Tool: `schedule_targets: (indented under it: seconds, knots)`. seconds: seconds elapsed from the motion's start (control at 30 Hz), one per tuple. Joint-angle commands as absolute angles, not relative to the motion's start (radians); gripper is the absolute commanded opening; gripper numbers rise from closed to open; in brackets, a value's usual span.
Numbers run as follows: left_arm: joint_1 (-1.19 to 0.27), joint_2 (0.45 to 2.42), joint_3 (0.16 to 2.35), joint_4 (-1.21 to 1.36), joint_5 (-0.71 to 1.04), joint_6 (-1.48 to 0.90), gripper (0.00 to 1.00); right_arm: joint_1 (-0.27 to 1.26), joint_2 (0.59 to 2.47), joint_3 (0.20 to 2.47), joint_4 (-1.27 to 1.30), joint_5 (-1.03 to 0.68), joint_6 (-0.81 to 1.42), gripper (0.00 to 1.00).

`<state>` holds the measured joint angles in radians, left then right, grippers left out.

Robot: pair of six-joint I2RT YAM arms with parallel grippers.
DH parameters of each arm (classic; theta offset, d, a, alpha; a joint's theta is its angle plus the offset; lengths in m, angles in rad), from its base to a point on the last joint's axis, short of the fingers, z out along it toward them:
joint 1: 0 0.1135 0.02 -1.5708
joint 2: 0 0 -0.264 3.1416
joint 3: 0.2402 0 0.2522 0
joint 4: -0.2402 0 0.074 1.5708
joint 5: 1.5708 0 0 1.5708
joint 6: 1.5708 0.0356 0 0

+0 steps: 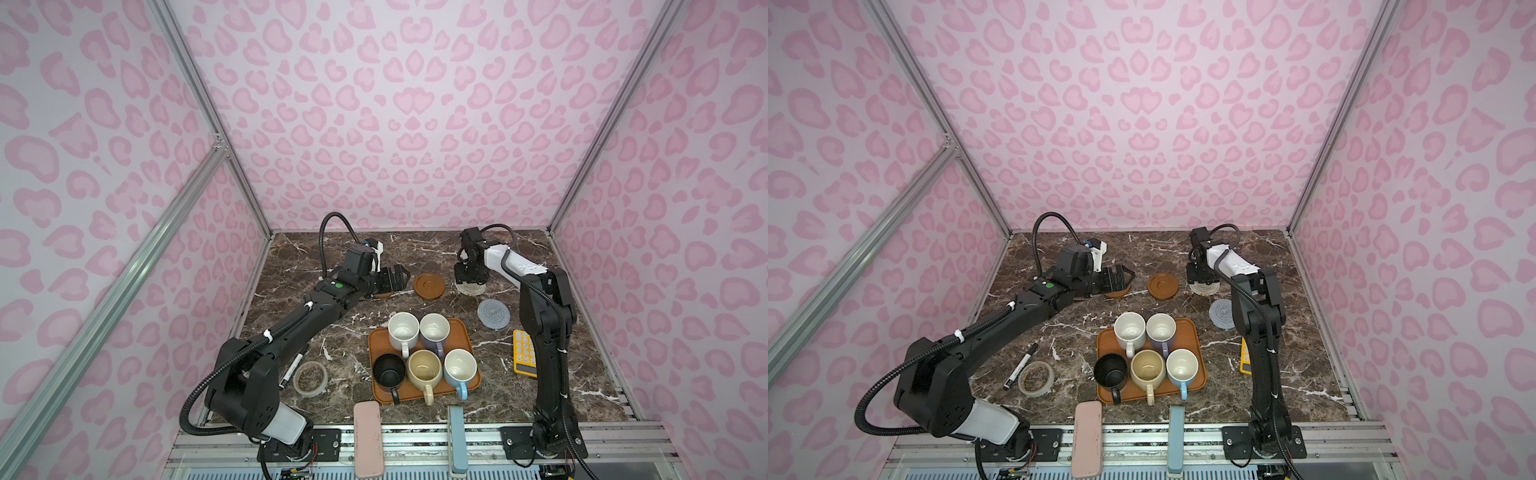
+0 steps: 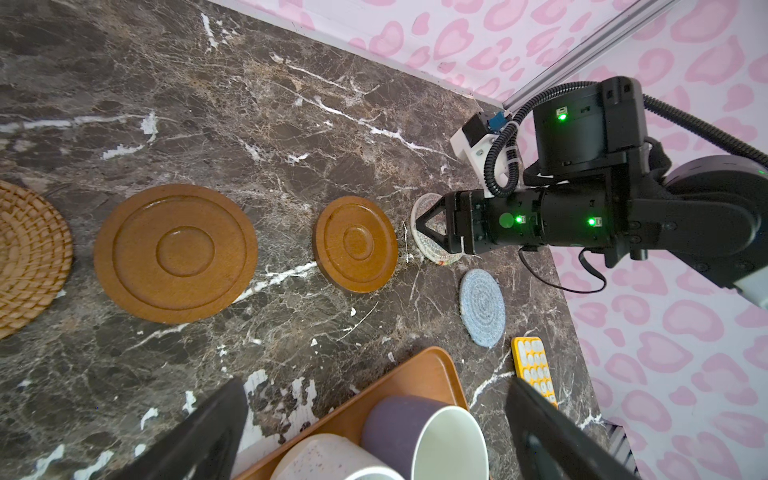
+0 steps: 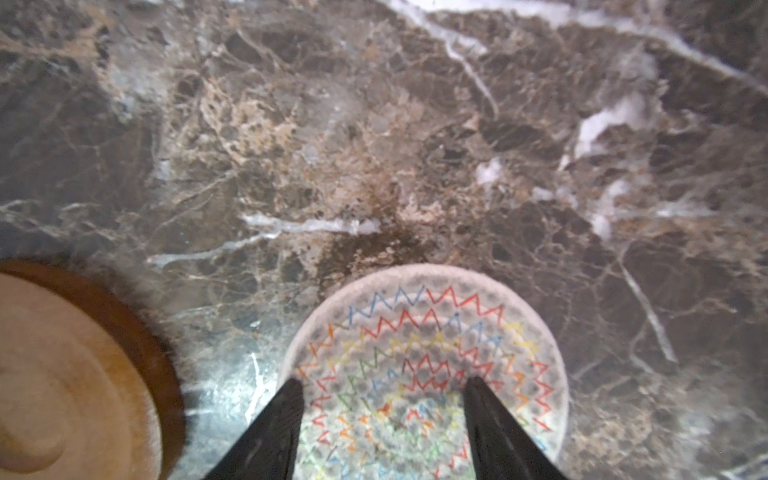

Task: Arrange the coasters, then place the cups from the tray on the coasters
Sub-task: 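Slide the zigzag coaster beside the second saucer and open the right gripper, then move the right gripper onto the light blue woven coaster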

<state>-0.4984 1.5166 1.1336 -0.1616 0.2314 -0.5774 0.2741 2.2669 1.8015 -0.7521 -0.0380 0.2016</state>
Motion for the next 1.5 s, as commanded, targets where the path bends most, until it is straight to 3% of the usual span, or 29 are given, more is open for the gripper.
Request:
schedule_targets:
  seconds: [0.0,0.8,1.1,1.33,1.47]
  knots:
    - [-0.497,1.528,1.131,-0.138,0.235,-0.584,0.99,0.297,2.314,1.816,-0.836,-0.094,0.197,0.62]
    - [-0.497,1.554,1.154,-0.139,0.234,-0.597,0.98,0.295,2.294,1.832,-0.815,-0.088,0.245,0.62]
    - [-0.498,1.528,1.171,-0.156,0.239,-0.589,0.98,0.301,2.142,1.767,-0.796,-0.081,0.253,0.7]
    - [-0.534,1.466,1.148,-0.183,0.253,-0.555,0.98,0.299,1.874,1.466,-0.711,-0.041,0.289,0.96]
    - [-0.573,1.443,1.152,-0.185,0.286,-0.533,0.98,0.284,1.748,1.297,-0.68,-0.031,0.318,0.99]
